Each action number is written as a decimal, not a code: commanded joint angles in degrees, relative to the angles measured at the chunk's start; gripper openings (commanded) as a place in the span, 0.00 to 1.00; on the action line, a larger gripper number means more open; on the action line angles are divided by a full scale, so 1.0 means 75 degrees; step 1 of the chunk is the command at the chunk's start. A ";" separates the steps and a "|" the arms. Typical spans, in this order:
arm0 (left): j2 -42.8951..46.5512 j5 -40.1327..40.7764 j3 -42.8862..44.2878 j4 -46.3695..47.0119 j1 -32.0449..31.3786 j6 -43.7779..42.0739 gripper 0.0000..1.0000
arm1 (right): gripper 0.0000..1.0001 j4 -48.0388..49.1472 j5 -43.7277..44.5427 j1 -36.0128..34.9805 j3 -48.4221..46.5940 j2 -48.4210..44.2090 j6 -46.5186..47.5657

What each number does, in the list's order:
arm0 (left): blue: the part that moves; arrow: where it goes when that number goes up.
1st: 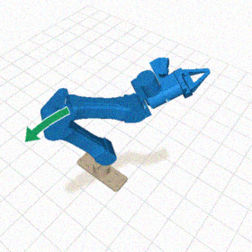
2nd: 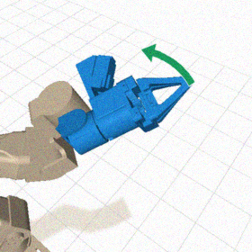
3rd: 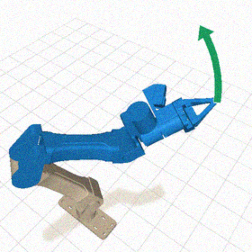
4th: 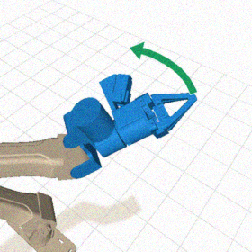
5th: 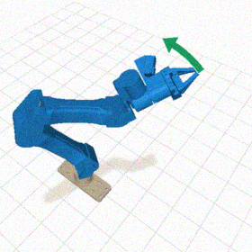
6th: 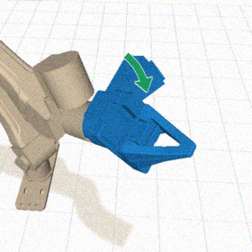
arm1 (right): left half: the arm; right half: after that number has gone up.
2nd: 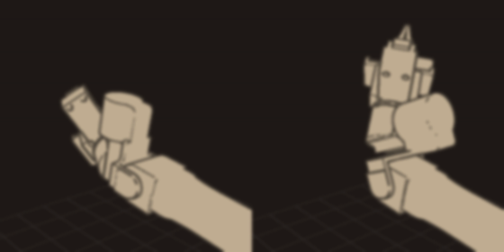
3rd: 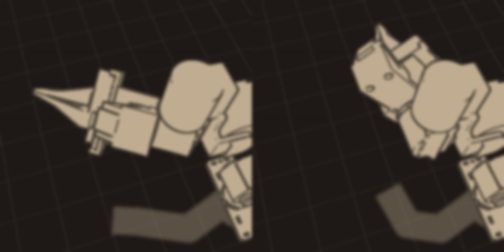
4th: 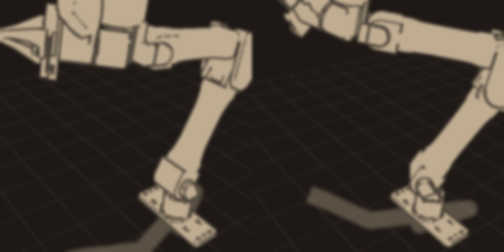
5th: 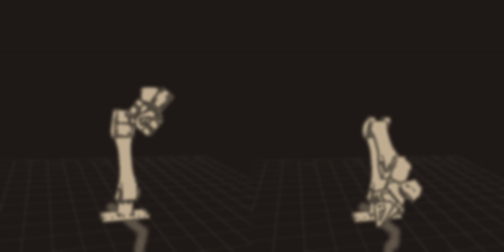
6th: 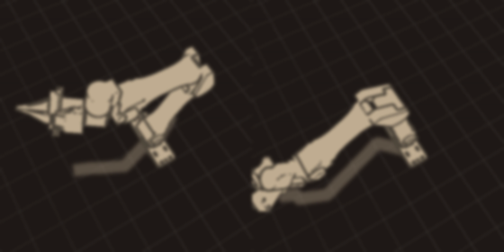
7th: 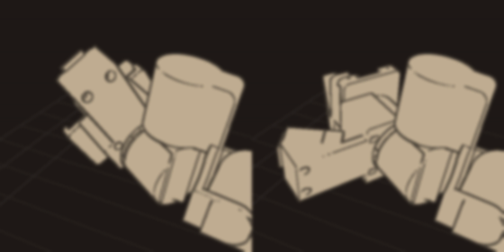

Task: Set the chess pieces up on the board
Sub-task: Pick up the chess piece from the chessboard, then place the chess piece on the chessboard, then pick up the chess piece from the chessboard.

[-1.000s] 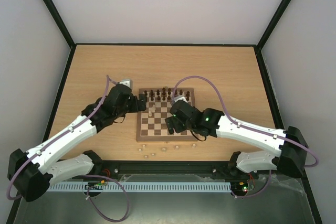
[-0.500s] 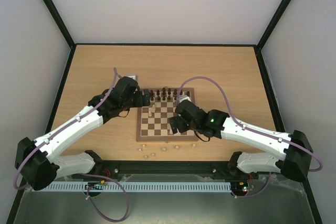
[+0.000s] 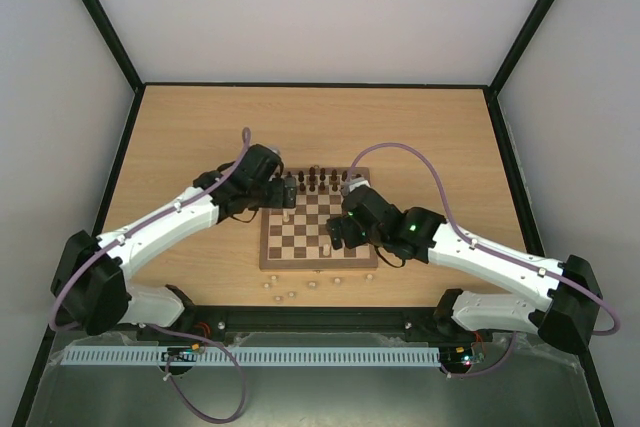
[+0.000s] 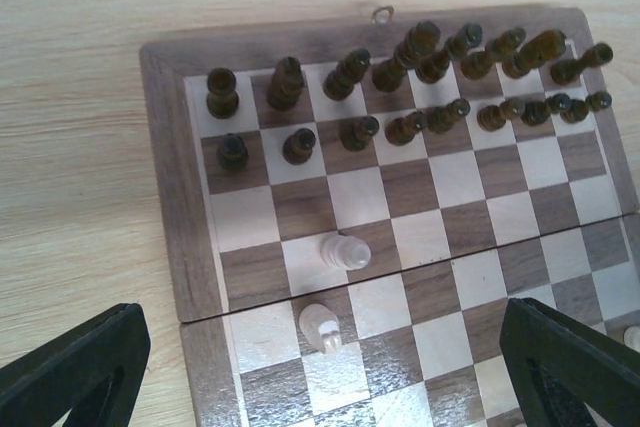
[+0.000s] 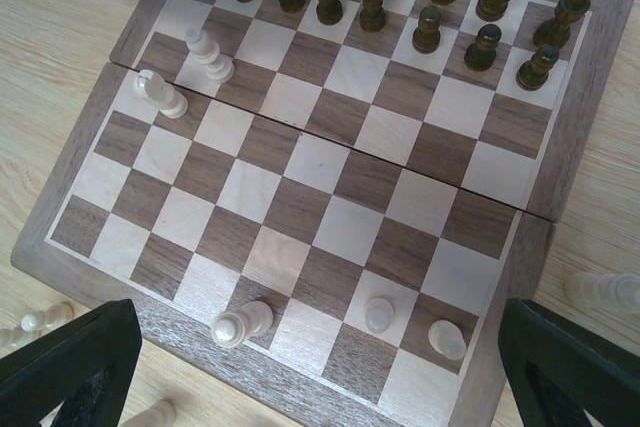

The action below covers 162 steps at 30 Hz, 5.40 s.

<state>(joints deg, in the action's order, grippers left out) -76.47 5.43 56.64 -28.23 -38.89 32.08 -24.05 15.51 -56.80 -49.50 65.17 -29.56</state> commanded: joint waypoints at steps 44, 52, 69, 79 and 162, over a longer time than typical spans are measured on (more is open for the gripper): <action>-0.2579 0.0206 0.0654 0.0707 -0.0474 -0.0595 0.27 | 0.99 0.0166 0.0138 0.0072 0.0599 -0.0653 -0.0025; -0.2605 0.0161 0.0676 0.0749 -0.0480 -0.0603 0.12 | 0.99 0.0191 0.0147 0.0070 0.0623 -0.0651 -0.0031; -0.1760 0.0310 0.0854 -0.0016 -0.1640 -0.0291 0.12 | 0.99 0.0134 0.0337 0.0064 0.0602 -0.0744 -0.0077; -0.1285 0.0564 0.0090 -0.0175 -0.2395 0.0369 0.13 | 0.98 0.0090 0.0512 0.0072 0.0587 -0.0941 -0.0110; -0.0970 0.0924 -0.0244 0.0042 -0.0919 0.0726 0.62 | 0.99 0.0172 0.0353 0.0073 0.0665 -0.0931 -0.0102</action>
<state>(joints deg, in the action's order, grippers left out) -82.74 13.98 55.81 -30.11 -45.93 36.80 -22.79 18.44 -56.25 -45.21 57.76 -30.06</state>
